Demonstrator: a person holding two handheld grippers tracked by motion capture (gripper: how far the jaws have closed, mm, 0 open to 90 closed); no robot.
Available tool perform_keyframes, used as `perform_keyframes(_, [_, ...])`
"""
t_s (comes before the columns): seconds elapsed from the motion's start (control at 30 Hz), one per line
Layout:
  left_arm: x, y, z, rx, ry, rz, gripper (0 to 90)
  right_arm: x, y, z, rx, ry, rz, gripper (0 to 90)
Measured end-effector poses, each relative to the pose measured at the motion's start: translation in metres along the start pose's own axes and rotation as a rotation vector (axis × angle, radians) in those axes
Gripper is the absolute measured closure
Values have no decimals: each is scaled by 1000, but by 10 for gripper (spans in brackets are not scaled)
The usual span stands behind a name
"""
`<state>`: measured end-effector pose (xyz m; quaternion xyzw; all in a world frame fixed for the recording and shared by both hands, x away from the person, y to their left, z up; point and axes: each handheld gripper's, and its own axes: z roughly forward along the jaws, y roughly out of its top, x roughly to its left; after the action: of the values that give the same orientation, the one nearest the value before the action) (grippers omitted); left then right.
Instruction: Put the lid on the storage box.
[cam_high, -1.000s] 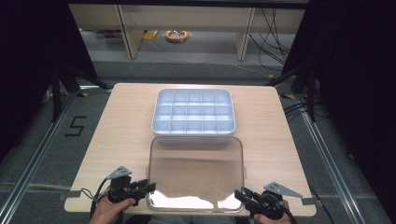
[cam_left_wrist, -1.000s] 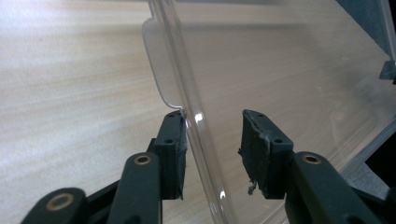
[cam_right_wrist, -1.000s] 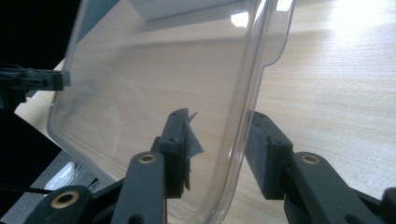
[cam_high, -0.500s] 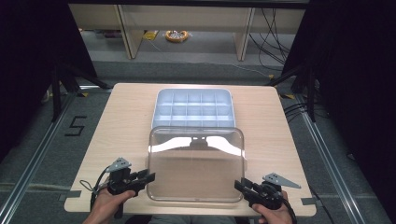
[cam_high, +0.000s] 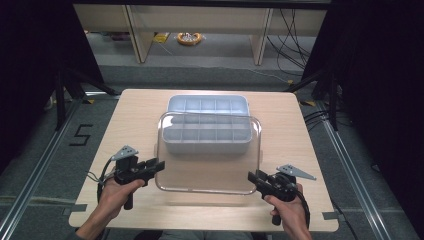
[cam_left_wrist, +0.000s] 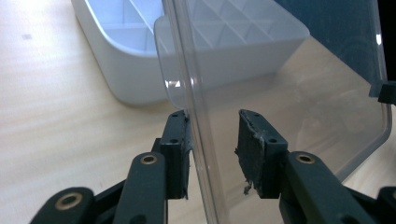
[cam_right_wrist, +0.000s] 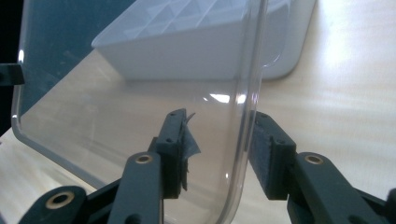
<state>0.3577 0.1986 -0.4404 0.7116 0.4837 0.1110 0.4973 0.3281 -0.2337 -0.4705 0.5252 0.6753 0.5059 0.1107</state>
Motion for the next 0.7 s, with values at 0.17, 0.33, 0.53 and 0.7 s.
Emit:
perform_keyframes(0.17, [4, 18, 9, -4, 9, -21, 640, 0, 20, 6, -35, -16, 13, 602])
perform_keyframes(0.33, [9, 34, 21, -14, 26, -39, 634, 0, 44, 12, -51, -44, 29, 599])
perform_keyframes(0.53, [18, 48, 33, -20, 35, -68, 637, -6, 67, 24, -57, -61, 6, 599])
perform_keyframes(0.7, [25, 58, 42, -19, 57, -83, 634, -8, 86, 38, -62, -81, 12, 597])
